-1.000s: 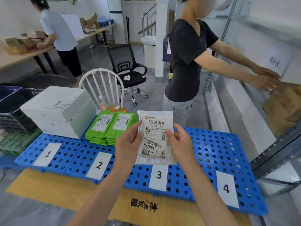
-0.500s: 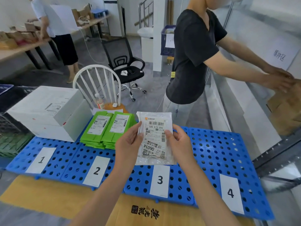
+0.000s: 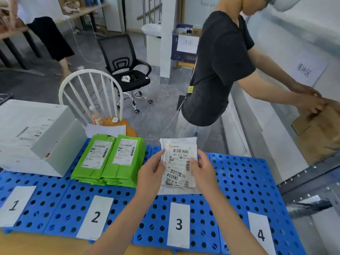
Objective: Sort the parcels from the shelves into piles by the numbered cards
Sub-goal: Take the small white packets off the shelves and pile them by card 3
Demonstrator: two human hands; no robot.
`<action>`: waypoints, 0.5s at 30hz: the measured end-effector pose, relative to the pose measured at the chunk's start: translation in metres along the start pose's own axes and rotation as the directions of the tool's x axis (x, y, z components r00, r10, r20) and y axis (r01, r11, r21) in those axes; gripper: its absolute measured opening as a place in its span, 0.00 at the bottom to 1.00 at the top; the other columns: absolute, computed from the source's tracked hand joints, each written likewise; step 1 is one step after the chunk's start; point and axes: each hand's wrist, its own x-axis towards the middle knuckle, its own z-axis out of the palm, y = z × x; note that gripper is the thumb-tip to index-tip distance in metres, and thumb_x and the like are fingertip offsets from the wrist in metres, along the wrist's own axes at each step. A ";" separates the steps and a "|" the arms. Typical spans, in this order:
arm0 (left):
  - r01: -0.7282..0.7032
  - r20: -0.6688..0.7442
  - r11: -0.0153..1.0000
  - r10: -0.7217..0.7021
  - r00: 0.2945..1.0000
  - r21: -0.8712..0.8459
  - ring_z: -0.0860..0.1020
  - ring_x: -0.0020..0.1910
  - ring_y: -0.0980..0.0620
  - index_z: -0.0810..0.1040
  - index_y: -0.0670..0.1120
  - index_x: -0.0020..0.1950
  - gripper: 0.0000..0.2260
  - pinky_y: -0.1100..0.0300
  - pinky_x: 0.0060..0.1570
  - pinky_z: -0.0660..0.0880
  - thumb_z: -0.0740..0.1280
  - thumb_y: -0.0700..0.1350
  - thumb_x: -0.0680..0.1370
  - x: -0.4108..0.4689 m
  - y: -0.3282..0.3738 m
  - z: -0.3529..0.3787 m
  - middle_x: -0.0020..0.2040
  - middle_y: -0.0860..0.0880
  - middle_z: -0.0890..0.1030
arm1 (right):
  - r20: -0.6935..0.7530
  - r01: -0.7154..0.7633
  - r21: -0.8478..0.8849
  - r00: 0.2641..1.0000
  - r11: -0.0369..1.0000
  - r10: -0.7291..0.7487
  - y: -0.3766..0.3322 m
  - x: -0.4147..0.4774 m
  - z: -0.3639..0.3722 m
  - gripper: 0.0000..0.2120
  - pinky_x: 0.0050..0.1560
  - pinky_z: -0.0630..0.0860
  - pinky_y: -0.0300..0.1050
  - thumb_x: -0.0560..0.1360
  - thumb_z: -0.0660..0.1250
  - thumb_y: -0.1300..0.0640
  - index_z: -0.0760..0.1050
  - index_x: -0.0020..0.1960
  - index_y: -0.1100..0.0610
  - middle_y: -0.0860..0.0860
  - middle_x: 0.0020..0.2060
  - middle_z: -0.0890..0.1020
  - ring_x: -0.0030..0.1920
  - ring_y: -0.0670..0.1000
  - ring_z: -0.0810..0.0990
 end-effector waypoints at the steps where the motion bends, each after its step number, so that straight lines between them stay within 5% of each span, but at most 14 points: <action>1: 0.015 0.011 1.000 -0.016 1.000 0.003 0.74 0.52 0.77 0.75 0.53 0.67 0.18 0.80 0.47 0.69 0.62 0.37 0.80 0.007 -0.004 -0.001 0.56 0.67 0.77 | -0.012 -0.009 -0.014 1.000 1.000 0.009 0.005 0.006 0.004 0.13 0.39 0.77 0.30 0.81 0.59 0.57 0.70 0.65 0.48 0.42 0.49 0.82 0.44 0.36 0.81; 6: 0.117 0.010 0.993 -0.117 0.993 -0.003 0.78 0.51 0.67 0.76 0.49 0.67 0.17 0.73 0.47 0.74 0.63 0.37 0.80 0.046 -0.034 -0.008 0.58 0.56 0.81 | -0.040 -0.051 -0.080 0.998 0.995 0.048 0.032 0.034 0.024 0.11 0.45 0.80 0.38 0.81 0.60 0.54 0.71 0.63 0.48 0.43 0.50 0.82 0.47 0.40 0.82; 12: 0.150 0.067 0.982 -0.159 0.985 0.118 0.76 0.42 0.66 0.76 0.51 0.66 0.15 0.75 0.42 0.72 0.62 0.40 0.81 0.080 -0.055 -0.004 0.45 0.62 0.77 | -0.080 -0.156 -0.152 0.986 0.976 0.145 0.065 0.067 0.041 0.13 0.52 0.81 0.48 0.81 0.61 0.53 0.71 0.64 0.51 0.45 0.51 0.82 0.49 0.43 0.82; 15: 0.175 0.083 0.963 -0.195 0.977 0.203 0.72 0.39 0.61 0.74 0.51 0.68 0.16 0.71 0.38 0.71 0.59 0.43 0.82 0.095 -0.068 -0.001 0.41 0.61 0.76 | -0.082 -0.188 -0.198 0.981 0.962 0.175 0.075 0.078 0.045 0.13 0.49 0.79 0.42 0.81 0.61 0.54 0.71 0.64 0.51 0.45 0.49 0.82 0.49 0.43 0.81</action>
